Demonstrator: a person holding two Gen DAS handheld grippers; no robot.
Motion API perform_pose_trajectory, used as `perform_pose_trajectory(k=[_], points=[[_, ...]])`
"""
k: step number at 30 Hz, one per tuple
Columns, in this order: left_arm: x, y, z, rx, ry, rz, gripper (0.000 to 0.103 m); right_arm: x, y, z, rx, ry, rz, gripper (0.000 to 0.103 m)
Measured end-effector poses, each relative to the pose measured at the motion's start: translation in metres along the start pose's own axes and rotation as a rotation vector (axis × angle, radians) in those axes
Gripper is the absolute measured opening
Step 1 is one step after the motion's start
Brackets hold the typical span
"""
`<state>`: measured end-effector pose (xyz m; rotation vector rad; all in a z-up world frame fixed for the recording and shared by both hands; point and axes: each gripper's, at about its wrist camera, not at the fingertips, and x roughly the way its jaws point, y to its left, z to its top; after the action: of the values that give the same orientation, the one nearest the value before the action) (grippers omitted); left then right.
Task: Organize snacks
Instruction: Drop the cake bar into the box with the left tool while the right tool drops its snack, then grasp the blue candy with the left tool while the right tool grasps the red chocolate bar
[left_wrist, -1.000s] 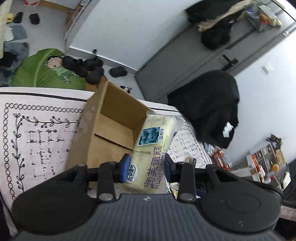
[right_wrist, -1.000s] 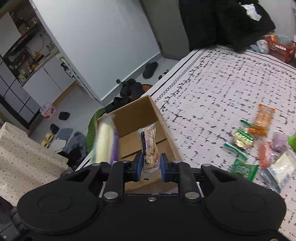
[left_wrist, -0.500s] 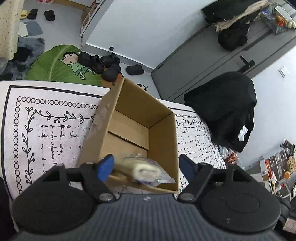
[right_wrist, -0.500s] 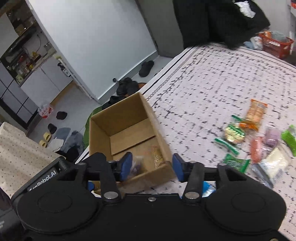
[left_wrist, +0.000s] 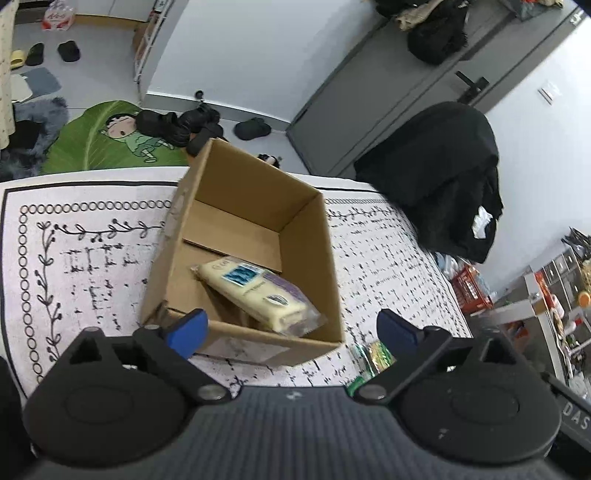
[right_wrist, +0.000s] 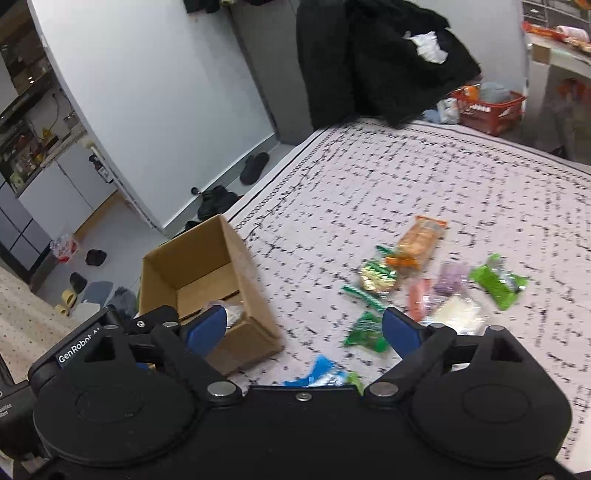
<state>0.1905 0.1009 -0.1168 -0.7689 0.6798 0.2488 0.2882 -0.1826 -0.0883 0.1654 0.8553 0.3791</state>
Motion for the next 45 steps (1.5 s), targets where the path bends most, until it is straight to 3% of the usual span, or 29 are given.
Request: perform_pose_trajectory(k=[5, 16, 34, 37, 41, 45], points=[[-0.005, -0.016, -0.008, 0.062, -0.019, -0.017, 0.103, -0.019, -0.013, -0.003, -0.009, -0.041, -0.034, 0.096], [-0.004, -0.040, -0.029, 0.165, 0.022, -0.050, 0.103, -0.034, -0.045, -0.018, -0.006, -0.044, -0.076, 0.096], [0.011, -0.063, -0.064, 0.315, 0.145, -0.013, 0.103, -0.016, -0.094, -0.048, 0.087, 0.074, -0.113, 0.096], [0.018, -0.062, -0.072, 0.326, 0.183, -0.026, 0.102, -0.006, -0.101, -0.053, 0.120, 0.109, -0.122, 0.093], [0.029, -0.063, -0.084, 0.346, 0.215, -0.017, 0.100, 0.006, -0.114, -0.056, 0.187, 0.161, -0.123, 0.079], [0.040, -0.062, -0.095, 0.346, 0.235, -0.013, 0.094, 0.016, -0.120, -0.059, 0.216, 0.190, -0.107, 0.076]])
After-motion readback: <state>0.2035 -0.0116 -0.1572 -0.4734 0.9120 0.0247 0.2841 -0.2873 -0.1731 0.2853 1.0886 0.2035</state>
